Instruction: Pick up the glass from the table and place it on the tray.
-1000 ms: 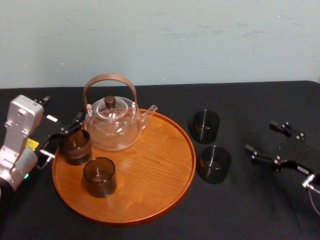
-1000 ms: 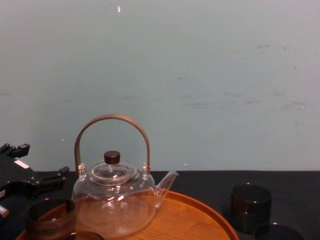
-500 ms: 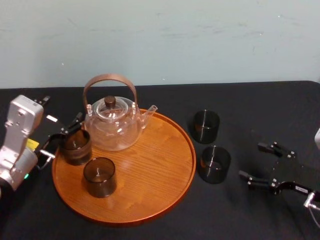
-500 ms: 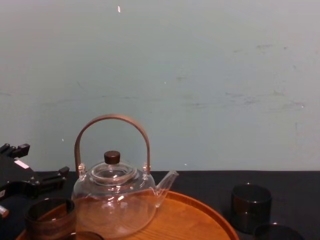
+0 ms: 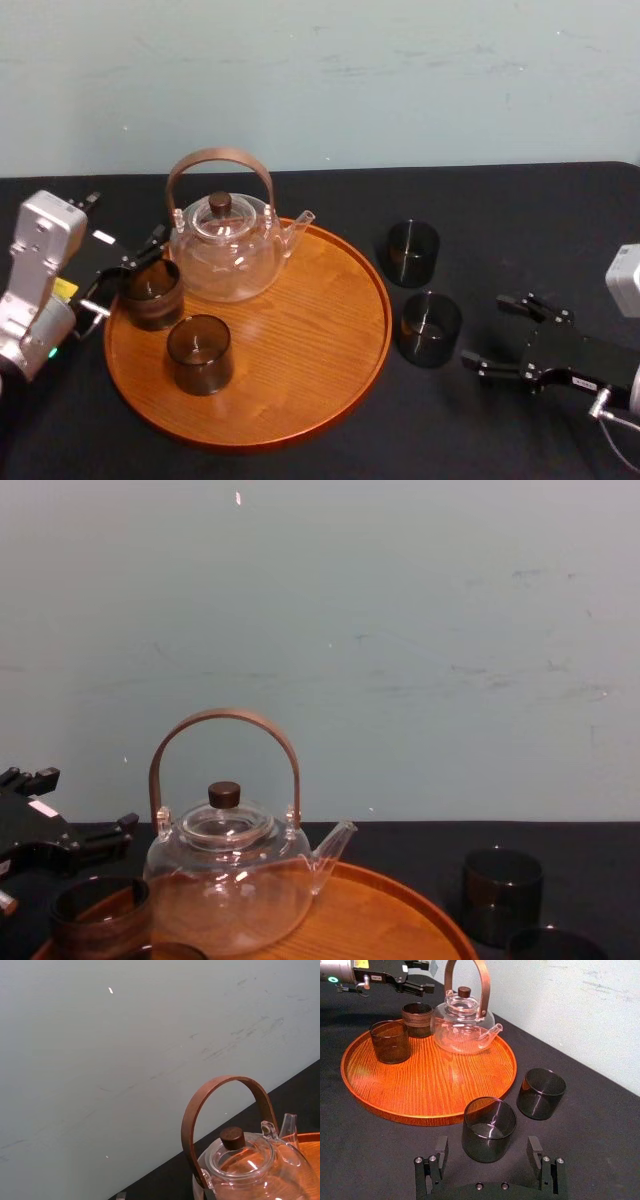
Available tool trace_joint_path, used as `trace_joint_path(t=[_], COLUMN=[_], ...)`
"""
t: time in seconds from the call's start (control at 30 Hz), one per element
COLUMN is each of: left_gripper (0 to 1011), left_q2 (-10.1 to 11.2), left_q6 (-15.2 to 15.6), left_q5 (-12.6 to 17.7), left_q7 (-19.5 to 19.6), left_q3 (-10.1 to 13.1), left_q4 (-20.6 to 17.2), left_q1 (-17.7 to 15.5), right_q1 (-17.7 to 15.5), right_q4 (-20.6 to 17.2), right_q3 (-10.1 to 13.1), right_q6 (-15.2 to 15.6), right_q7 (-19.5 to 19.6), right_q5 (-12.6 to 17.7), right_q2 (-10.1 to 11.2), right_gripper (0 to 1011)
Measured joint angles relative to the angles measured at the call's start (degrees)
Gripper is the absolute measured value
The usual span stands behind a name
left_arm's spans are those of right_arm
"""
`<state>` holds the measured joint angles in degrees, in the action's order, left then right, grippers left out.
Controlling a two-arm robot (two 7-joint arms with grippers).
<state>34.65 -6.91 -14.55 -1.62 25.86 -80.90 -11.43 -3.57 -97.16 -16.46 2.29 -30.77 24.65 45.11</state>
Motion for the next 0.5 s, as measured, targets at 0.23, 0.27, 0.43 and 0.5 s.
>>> trace_joint_path(t=[0.23,0.27,0.43,0.5], left_gripper=[1001,1001,1001,1002], left_q2=[0.0,0.0,0.0,0.0], left_q6=[0.0,0.0,0.0,0.0], left_q5=[0.0,0.0,0.0,0.0], left_q7=[0.0,0.0,0.0,0.0], left_q3=[0.0,0.0,0.0,0.0], left_q4=[0.0,0.0,0.0,0.0], left_q1=[0.0,0.0,0.0,0.0], right_q1=[2.1,2.5,3.7,4.2], right_q4=[1.6,1.9,2.7,3.0], right_q3=[-0.7,-0.9,-1.6,-2.0], right_q6=[2.6,3.3,4.9,5.4], right_q7=[-0.8,-0.9,-0.9,-0.9], right_q5=[1.1,1.4,2.1,2.2], right_q2=[-2.0,-2.3,-3.1,-3.3], right_gripper=[1002,1002,1002,1002])
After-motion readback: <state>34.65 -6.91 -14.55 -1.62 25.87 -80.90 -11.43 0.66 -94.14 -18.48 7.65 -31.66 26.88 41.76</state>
